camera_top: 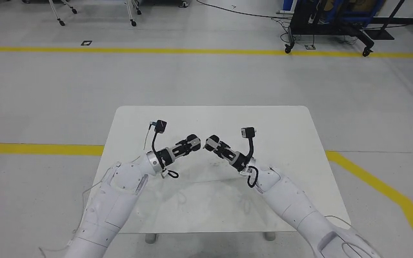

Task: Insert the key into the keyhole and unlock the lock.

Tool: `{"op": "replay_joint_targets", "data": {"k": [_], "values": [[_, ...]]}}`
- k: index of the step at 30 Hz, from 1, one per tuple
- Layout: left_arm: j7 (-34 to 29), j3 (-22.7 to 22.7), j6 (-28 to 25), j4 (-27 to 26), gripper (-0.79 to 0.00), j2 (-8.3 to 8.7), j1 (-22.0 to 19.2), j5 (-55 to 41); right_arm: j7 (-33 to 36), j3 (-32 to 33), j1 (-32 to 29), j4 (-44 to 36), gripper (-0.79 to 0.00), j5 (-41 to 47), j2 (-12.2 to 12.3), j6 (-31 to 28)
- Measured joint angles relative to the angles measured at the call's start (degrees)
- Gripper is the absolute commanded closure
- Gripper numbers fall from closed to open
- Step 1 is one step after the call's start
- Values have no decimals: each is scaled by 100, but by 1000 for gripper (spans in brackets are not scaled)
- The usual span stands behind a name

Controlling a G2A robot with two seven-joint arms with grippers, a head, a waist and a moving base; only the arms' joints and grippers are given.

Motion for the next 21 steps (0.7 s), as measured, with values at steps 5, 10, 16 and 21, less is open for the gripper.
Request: {"op": "replay_joint_targets", "data": {"k": [5, 10, 16, 21], "values": [[-97, -24, -5, -61, -157, 17, 41, -27, 71, 63, -27, -21, 0, 19, -11, -11], [-287, 2, -31, -78, -326, 31, 40, -25, 112, 147, -52, -41, 0, 78, -15, -48], [-453, 64, -37, -68, -336, 32, 24, -126, 177, 221, -79, -65, 0, 85, -24, -44], [-744, 113, -4, 26, -197, 25, -46, -469, 262, 252, -91, -81, 0, 58, -37, -69]]}}
